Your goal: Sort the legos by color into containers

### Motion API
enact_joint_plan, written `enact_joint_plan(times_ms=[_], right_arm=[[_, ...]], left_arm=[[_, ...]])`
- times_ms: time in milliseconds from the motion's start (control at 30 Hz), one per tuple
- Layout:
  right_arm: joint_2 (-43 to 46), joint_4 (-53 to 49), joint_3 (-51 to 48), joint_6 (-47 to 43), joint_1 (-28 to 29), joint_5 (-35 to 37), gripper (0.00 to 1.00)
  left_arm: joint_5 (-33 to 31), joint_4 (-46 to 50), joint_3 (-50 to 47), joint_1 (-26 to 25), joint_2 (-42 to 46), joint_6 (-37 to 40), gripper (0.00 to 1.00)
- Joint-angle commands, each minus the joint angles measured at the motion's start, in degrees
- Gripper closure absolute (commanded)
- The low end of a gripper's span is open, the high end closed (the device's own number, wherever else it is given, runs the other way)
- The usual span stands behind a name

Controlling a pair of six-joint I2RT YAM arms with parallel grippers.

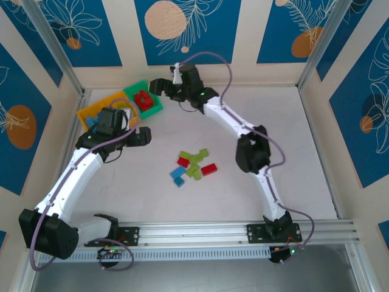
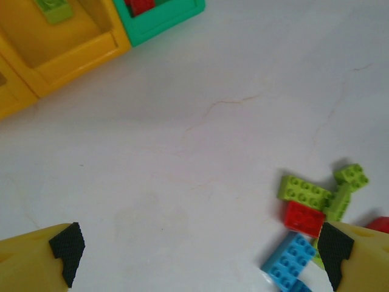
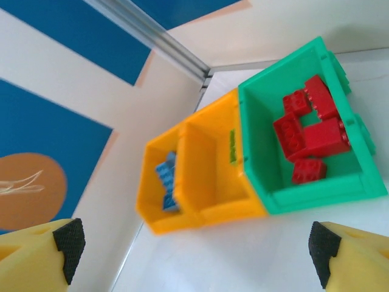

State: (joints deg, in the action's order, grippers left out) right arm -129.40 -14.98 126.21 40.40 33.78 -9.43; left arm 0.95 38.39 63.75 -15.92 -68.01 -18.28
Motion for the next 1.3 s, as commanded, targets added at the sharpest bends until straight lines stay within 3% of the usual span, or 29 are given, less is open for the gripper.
enact_joint_plan(times_ms=[0, 133, 300, 467, 667, 800, 900, 1100, 1267], right_arm=[[13.2, -14.5, -10.0, -5.5, -1.0, 0.0, 0.03], [29.2, -19.0, -27.9, -9.5, -1.7, 7.0, 0.03], [44.6, -22.5, -45.2, -7.3, -3.3, 13.2, 0.03], [53.8, -24.9, -56.2, -2.5, -6.0, 19.4, 0.03], [58.2, -26.1, -61.9, 2.4, -10.9, 18.3, 0.03], [58.4, -25.3, -63.1, 2.7, -12.2, 16.7, 0.03], [57.5, -24.9, -62.9, 3.2, -12.8, 15.2, 0.03], [56.6, -24.2, -63.0, 3.2, -12.8, 14.3, 0.03], [56.6, -24.9, -63.0, 3.2, -12.8, 14.8, 0.03]], left_arm=[[8.0, -1.0, -0.5, -1.2, -1.4, -3.1, 0.0], [10.3, -0.9, 0.5, -5.6, -7.9, -3.9, 0.0], [8.7, -0.3, 6.5, -13.6, -19.6, -2.5, 0.0], [6.6, 1.9, 14.3, -21.3, -31.3, 2.7, 0.15], [8.3, 4.4, 20.4, -24.6, -39.2, 6.0, 0.37], [8.7, 5.4, 22.8, -25.9, -43.1, 8.8, 0.39], [5.5, 6.5, 24.3, -27.0, -46.0, 10.5, 0.39], [2.5, 6.1, 25.9, -29.3, -49.6, 15.9, 0.33], [0.1, 7.2, 27.7, -30.6, -52.8, 17.3, 0.42]])
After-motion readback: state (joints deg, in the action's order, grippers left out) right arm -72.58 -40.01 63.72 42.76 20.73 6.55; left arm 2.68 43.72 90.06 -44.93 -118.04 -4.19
